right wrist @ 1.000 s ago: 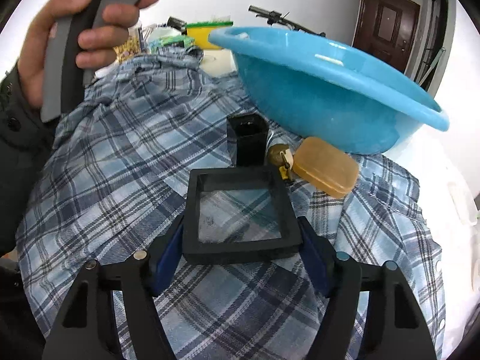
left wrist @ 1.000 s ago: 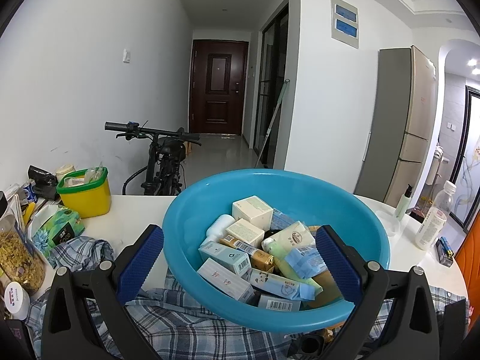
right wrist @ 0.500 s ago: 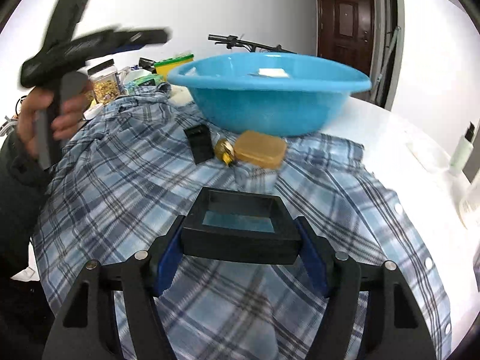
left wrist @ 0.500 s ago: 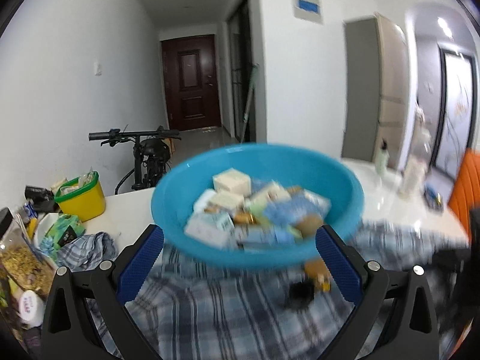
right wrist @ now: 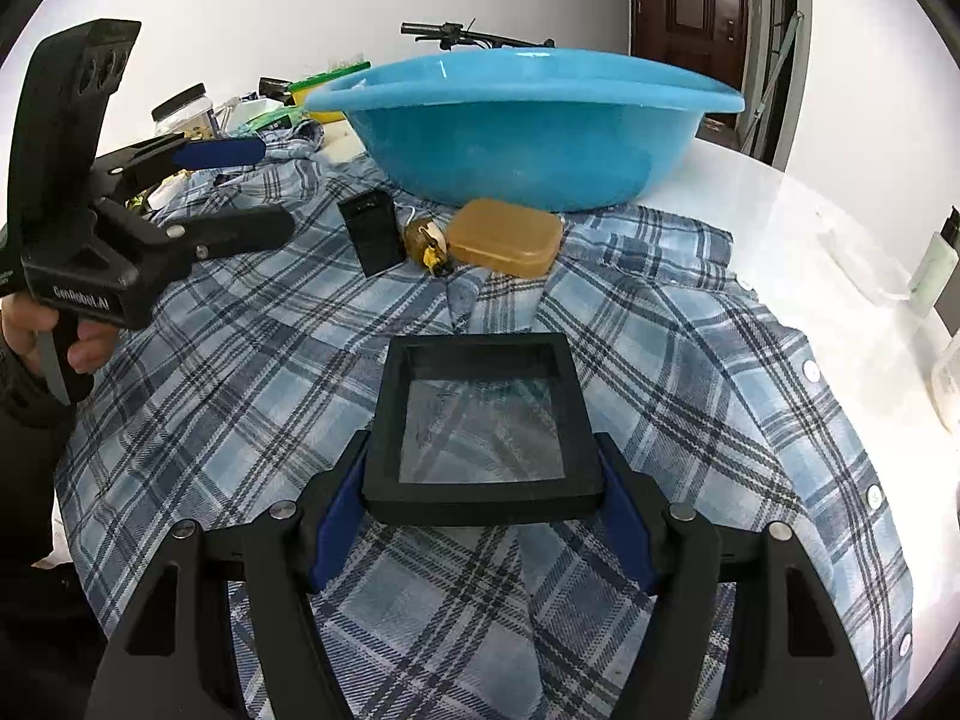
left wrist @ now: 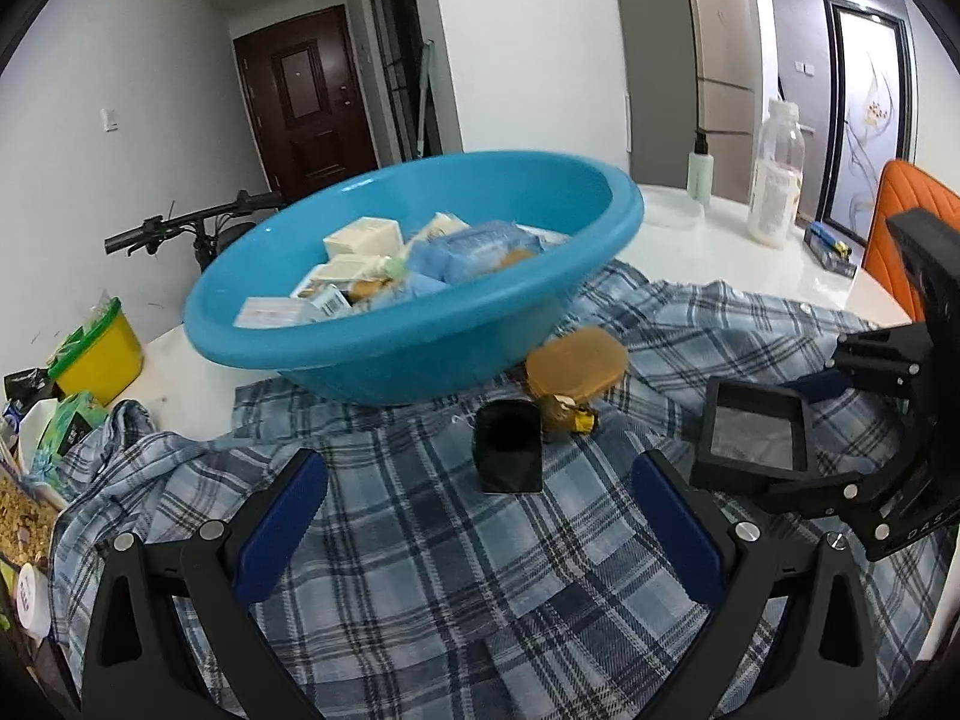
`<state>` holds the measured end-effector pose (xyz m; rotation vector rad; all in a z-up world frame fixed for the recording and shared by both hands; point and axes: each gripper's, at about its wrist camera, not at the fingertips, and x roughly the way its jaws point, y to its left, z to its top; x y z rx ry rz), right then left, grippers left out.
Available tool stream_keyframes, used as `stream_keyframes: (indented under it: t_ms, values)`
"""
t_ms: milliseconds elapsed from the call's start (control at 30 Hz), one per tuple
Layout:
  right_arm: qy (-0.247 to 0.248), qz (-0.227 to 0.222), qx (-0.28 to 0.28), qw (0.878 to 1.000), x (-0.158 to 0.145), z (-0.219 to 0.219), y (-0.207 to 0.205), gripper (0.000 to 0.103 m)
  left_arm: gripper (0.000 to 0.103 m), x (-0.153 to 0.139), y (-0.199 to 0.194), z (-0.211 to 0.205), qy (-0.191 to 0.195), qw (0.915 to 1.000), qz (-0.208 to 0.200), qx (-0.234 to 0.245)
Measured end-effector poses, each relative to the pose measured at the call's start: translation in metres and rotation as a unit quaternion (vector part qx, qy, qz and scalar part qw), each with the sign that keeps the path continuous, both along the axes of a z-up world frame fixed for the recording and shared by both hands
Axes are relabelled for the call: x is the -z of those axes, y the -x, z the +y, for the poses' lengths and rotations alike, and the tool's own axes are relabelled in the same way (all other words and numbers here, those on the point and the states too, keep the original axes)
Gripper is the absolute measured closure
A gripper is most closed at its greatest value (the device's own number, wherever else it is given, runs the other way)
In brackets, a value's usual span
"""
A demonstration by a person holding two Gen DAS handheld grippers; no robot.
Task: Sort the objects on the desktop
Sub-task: 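Lift the black frame with the right gripper while the left gripper approaches the black box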
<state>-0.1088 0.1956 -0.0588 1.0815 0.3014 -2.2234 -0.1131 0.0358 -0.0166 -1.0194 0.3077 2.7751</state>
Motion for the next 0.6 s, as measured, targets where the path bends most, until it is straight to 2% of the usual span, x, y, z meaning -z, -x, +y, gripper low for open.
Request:
stream_keyframes:
  t_ms: [267,433,467,500,567,600]
  values:
    - [-0.012,0.007,0.010,1.000,0.000,-0.005,0.002,0.032,0.000,0.006,0.005,0.001,0.001,1.0000,-0.007,0.002]
    - [-0.017,0.013,0.007,1.000,0.000,-0.008,0.000,0.034,0.000,0.010,0.008,0.001,-0.001,0.9999,-0.012,0.006]
    - [-0.017,0.015,0.007,1.000,0.000,-0.008,-0.001,0.034,0.002,0.011,0.008,0.002,-0.004,0.9999,-0.014,0.009]
    - [-0.016,0.015,0.005,1.000,0.000,-0.008,-0.001,0.034,0.010,0.012,0.009,0.003,-0.006,0.9998,-0.017,0.012]
    - [-0.018,0.015,0.009,1.000,0.000,-0.008,0.000,0.034,0.019,0.016,0.011,0.005,-0.007,0.9996,-0.023,0.015]
    - [-0.017,0.014,0.009,1.000,0.000,-0.008,0.000,0.034,0.021,0.018,0.013,0.006,-0.006,0.9995,-0.026,0.015]
